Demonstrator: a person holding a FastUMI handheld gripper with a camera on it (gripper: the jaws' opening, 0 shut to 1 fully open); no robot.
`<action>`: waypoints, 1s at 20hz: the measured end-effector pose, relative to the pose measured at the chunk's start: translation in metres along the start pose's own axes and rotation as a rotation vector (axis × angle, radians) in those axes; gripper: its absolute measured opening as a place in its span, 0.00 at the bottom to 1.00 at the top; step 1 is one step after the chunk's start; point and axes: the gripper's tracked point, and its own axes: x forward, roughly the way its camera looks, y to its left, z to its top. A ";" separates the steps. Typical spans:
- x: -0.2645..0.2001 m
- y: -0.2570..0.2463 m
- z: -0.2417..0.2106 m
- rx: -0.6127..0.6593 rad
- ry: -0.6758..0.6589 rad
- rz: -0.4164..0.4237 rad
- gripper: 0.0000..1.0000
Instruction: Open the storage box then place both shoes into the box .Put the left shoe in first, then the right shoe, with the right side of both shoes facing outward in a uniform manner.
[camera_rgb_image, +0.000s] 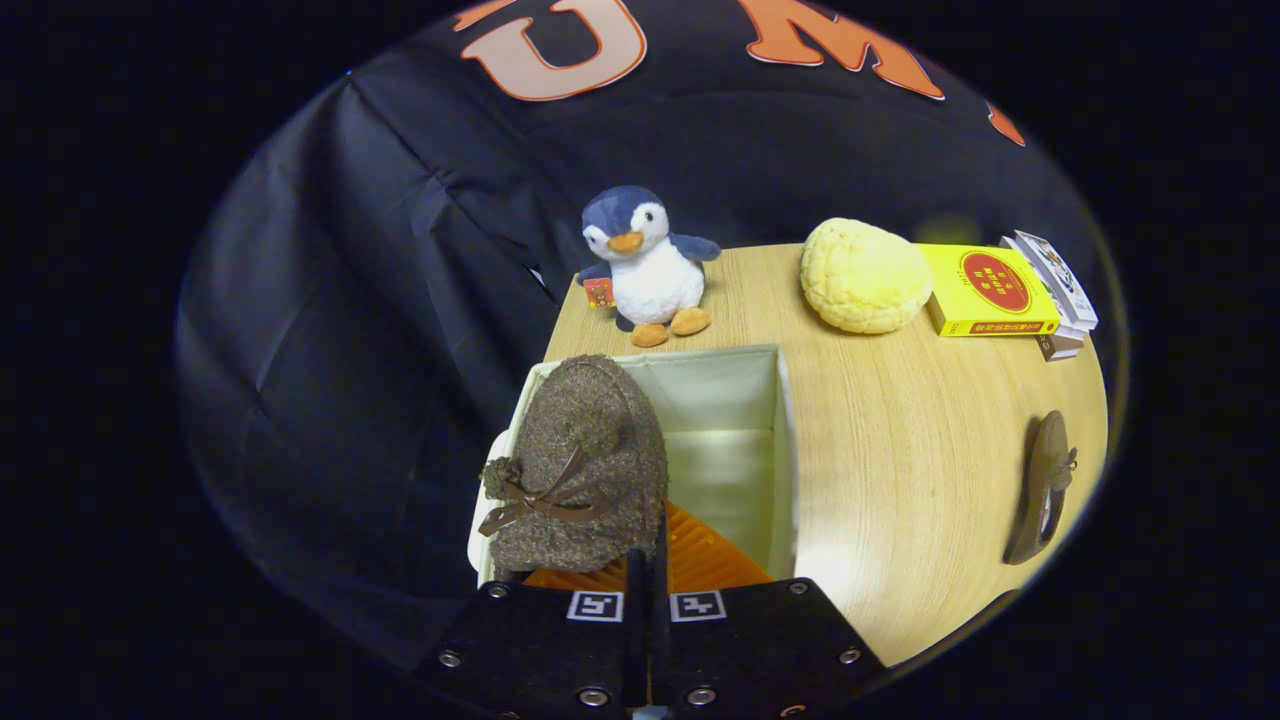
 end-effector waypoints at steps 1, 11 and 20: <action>0.009 -0.001 -0.007 0.003 0.018 -0.022 0.03; 0.087 -0.001 -0.055 0.033 0.218 -0.094 0.06; 0.032 0.030 -0.040 0.039 0.238 0.181 0.68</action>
